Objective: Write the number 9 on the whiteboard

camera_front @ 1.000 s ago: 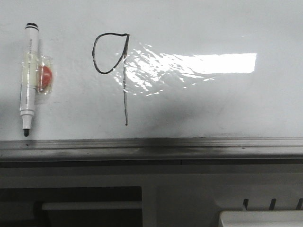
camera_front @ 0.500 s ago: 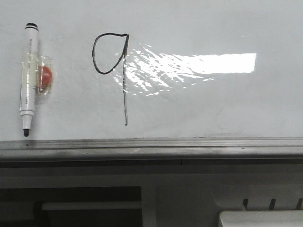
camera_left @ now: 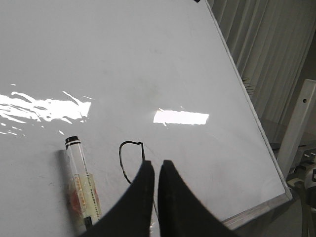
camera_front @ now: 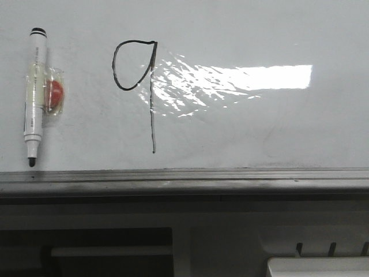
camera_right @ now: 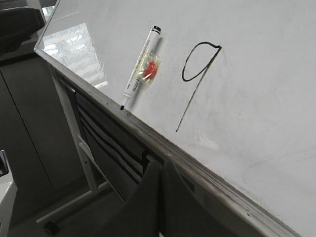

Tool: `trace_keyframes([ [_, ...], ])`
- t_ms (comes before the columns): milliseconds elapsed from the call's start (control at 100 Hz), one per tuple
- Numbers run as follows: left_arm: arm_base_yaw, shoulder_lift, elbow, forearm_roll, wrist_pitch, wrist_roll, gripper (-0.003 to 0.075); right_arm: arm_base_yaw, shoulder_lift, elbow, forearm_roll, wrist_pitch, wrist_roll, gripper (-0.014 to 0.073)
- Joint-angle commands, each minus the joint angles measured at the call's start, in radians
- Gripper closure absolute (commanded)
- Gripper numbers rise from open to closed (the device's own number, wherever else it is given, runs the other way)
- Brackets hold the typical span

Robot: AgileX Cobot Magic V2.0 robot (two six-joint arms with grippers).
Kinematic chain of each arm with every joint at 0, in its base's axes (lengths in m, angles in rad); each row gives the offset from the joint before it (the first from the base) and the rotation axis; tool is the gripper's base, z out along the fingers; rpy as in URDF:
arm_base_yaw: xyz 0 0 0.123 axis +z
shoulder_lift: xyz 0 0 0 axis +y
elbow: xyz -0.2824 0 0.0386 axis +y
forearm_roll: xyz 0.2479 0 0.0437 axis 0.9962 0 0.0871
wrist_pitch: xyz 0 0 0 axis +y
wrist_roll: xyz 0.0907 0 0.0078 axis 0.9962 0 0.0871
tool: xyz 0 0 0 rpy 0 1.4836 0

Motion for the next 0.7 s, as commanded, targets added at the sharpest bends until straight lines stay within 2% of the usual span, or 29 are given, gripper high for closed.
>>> trace_keyframes([
  [0,0.0,0.006,-0.028,0.002,-0.069,0.0,0.074,0.001,0.004,-0.027,-0.009,-0.072,-0.01,0.0663],
  [180,0.0,0.006,-0.028,-0.005,-0.069,0.0,0.074,0.001,0.004,-0.027,-0.009,-0.07,-0.01,0.0663],
  [400,0.037,0.004,0.068,-0.005,-0.096,0.0,0.074,0.001,0.004,-0.027,-0.009,-0.07,-0.01,0.0663],
  [470,0.081,-0.033,0.112,-0.017,-0.073,0.0,0.0741,0.001,0.004,-0.027,-0.009,-0.07,-0.01,0.0663],
  [520,0.137,-0.087,0.11,-0.039,0.04,0.0,0.074,0.001,0.004,-0.027,-0.009,-0.07,-0.01,0.0663],
  [690,0.342,-0.162,0.112,-0.077,0.22,0.0,0.0741,0.001,0.004,-0.027,-0.009,-0.069,-0.01,0.0663],
])
